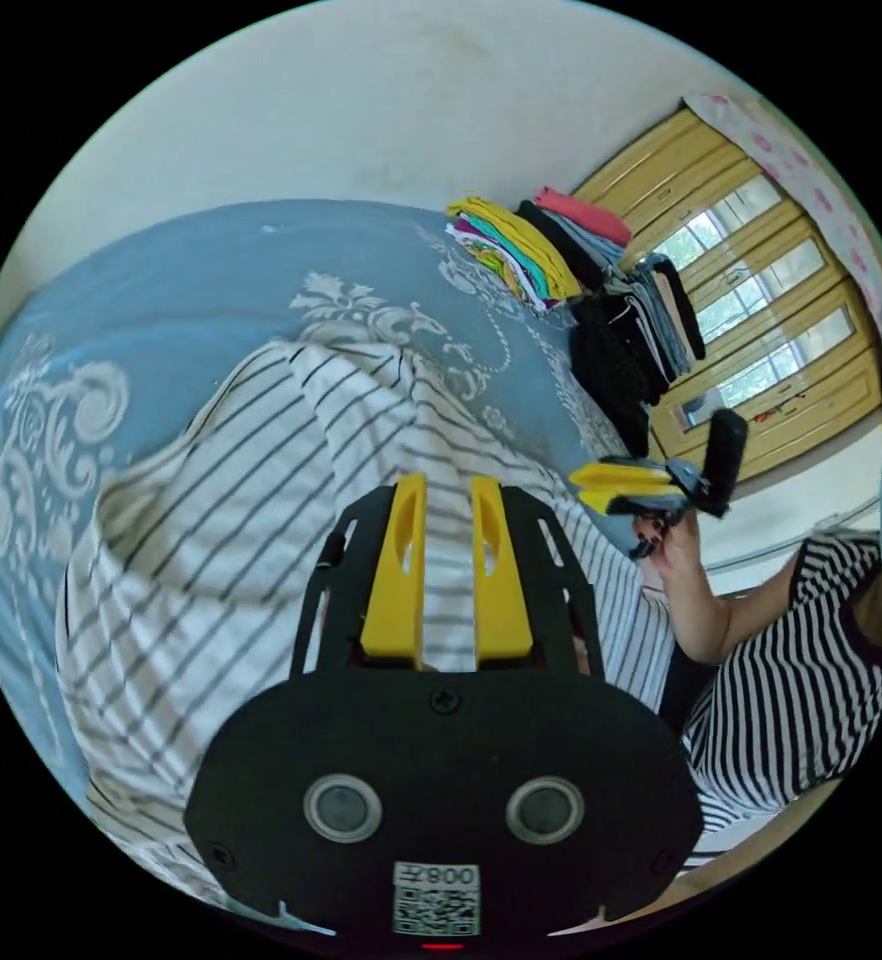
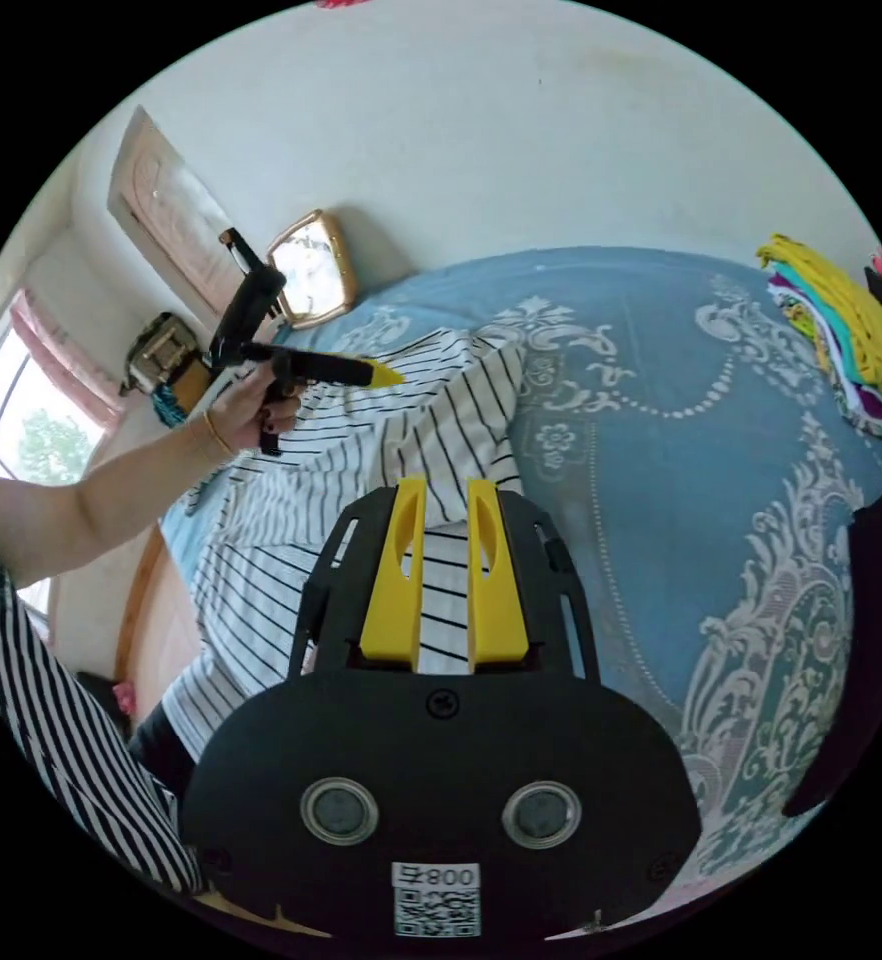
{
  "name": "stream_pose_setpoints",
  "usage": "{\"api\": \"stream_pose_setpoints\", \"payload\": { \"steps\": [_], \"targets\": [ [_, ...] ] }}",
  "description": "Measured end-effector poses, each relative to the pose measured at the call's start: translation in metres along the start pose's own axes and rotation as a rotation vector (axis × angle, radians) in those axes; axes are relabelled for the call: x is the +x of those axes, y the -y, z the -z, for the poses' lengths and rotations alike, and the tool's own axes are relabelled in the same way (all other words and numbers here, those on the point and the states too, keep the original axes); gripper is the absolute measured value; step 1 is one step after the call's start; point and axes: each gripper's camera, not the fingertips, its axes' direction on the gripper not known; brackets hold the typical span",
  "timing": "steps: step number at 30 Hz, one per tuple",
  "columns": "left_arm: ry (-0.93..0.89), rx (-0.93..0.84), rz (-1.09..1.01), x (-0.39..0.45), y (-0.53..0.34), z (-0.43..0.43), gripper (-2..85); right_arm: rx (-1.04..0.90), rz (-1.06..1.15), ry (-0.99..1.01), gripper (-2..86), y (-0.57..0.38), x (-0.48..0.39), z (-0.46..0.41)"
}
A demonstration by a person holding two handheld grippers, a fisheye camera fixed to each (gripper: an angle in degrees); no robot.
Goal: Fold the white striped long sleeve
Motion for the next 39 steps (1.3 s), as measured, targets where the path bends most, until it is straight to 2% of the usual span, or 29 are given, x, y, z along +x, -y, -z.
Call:
{"api": "stream_pose_setpoints", "payload": {
  "steps": [4,8,12,19,22,29,33,39],
  "targets": [
    [-0.014,-0.012,0.008,-0.005,0.055,-0.038,6.8,-0.079,0.073,-0.141,8.1,0.003,0.005,-0.005],
    [0.004,-0.104,0.014,-0.002,0.089,-0.083,4.7,-0.097,0.115,-0.156,7.1,0.001,0.013,-0.008],
    [0.019,-0.091,0.01,0.009,0.11,-0.102,2.0,-0.17,0.1,-0.191,3.9,0.002,0.028,-0.011],
    [0.007,-0.008,-0.033,0.03,0.151,-0.116,1.1,0.047,0.032,-0.279,1.2,-0.004,0.061,0.046],
    [0.018,-0.025,-0.049,0.036,0.172,-0.135,1.1,0.054,-0.02,-0.281,1.1,-0.008,0.085,0.053],
    [0.074,-0.101,-0.044,0.043,0.205,-0.184,1.1,-0.116,-0.063,-0.307,1.2,-0.009,0.122,0.037],
    [0.095,-0.057,-0.059,0.052,0.211,-0.182,1.1,-0.108,-0.102,-0.257,1.2,-0.014,0.144,0.045],
    [0.084,-0.087,-0.043,0.057,0.226,-0.197,1.1,-0.094,-0.163,-0.159,1.2,-0.025,0.18,0.057]
  ]
}}
